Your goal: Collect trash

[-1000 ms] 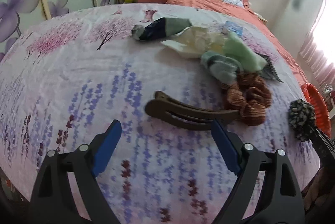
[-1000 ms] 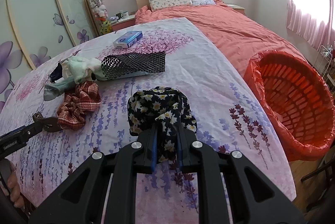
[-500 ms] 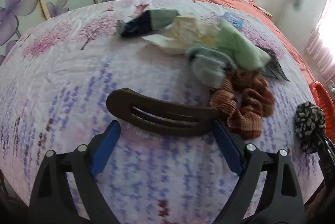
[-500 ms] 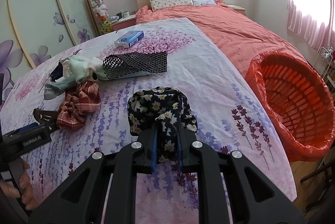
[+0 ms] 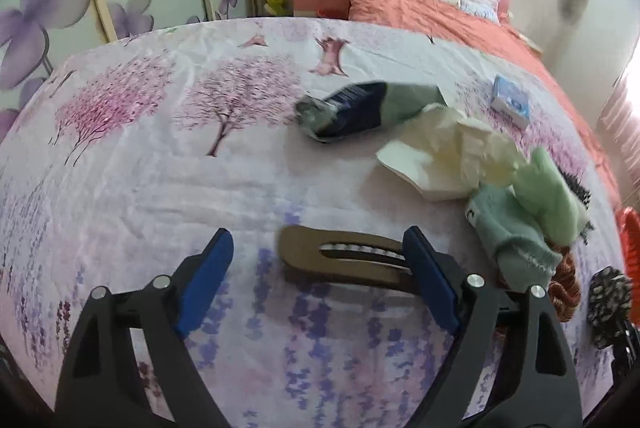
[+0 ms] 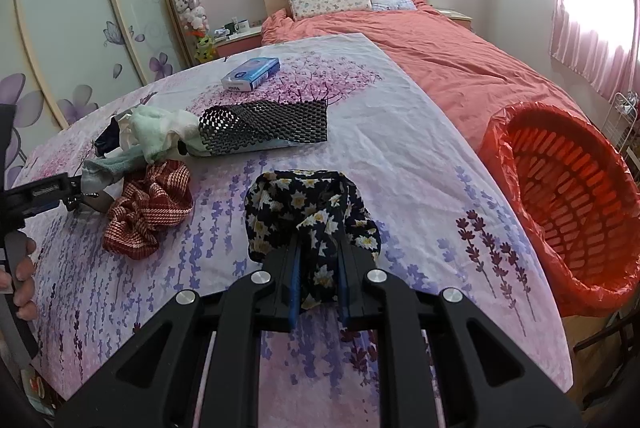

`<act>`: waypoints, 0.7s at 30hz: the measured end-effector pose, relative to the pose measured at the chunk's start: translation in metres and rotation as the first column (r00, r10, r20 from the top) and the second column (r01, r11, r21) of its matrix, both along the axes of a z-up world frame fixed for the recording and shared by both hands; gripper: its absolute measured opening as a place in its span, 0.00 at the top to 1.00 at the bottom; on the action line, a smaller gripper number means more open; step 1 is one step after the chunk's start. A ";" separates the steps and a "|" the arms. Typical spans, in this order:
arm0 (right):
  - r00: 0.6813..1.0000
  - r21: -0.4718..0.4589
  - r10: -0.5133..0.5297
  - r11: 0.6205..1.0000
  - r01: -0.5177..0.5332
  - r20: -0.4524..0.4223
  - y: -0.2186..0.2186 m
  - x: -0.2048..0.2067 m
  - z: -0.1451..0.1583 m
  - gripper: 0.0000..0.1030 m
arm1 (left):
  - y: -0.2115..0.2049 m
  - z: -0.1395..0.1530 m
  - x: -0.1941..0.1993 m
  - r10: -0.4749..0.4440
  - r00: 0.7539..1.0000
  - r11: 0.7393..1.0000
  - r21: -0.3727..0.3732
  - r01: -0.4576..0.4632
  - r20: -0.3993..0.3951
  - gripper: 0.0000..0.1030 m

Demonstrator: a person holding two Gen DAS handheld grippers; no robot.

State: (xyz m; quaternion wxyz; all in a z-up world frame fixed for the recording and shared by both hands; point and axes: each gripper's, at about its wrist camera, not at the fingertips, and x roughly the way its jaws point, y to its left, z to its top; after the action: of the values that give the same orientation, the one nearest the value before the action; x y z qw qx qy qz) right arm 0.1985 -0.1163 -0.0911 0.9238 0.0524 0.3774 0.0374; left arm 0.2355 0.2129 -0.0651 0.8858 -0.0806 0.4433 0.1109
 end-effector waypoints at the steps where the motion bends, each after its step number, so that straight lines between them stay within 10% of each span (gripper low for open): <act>1: 1.000 -0.001 0.002 1.000 -0.002 0.001 0.001 0.000 0.000 0.86 | 0.005 0.003 -0.004 0.002 1.000 1.000 0.001 -0.002 0.016 0.18; 21: 1.000 -0.014 0.004 1.000 -0.004 0.006 0.006 -0.005 0.002 0.86 | 0.052 -0.007 -0.007 0.057 0.998 0.997 0.062 -0.055 -0.020 0.24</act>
State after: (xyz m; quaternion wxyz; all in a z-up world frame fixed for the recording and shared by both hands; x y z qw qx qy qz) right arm 0.1932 -0.1102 -0.0888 0.9251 0.0453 0.3751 0.0369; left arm 0.2284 0.2653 -0.0719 0.8795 -0.0645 0.4469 0.1502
